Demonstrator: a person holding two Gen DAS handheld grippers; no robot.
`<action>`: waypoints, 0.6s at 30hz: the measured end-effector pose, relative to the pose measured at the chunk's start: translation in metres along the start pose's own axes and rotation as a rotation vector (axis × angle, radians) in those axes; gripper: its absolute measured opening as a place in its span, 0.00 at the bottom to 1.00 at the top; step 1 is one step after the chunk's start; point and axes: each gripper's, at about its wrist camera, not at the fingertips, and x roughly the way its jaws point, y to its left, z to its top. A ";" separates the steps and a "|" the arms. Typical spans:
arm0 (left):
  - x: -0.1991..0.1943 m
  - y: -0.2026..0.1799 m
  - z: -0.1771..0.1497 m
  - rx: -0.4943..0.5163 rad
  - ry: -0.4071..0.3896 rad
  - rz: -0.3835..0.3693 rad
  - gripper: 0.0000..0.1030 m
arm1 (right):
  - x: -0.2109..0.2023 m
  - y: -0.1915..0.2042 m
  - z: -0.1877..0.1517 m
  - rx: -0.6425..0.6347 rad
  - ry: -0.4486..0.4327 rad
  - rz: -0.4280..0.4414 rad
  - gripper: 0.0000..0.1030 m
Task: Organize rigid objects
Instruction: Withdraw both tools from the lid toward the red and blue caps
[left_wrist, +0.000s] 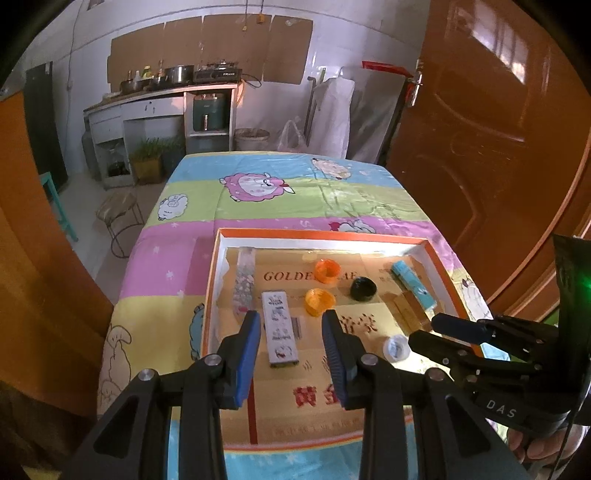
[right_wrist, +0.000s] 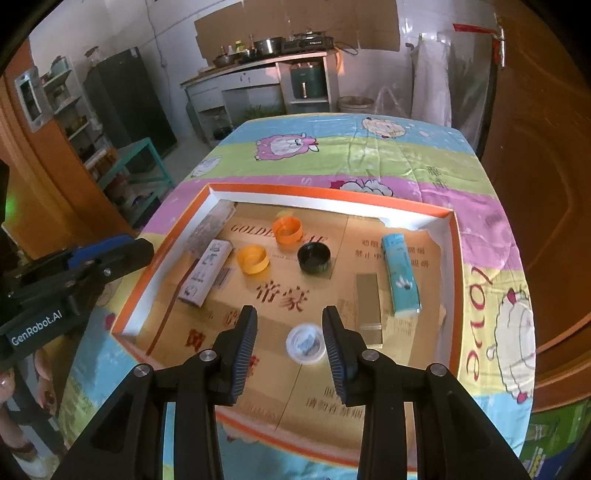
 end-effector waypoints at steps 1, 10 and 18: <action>-0.001 -0.002 -0.002 0.003 -0.001 0.000 0.33 | -0.003 0.001 -0.003 0.001 -0.002 -0.001 0.37; -0.019 -0.018 -0.034 0.030 -0.009 -0.015 0.33 | -0.029 0.010 -0.036 0.013 -0.016 0.004 0.37; -0.032 -0.023 -0.057 0.039 -0.029 -0.022 0.33 | -0.045 0.017 -0.070 0.026 -0.029 0.008 0.37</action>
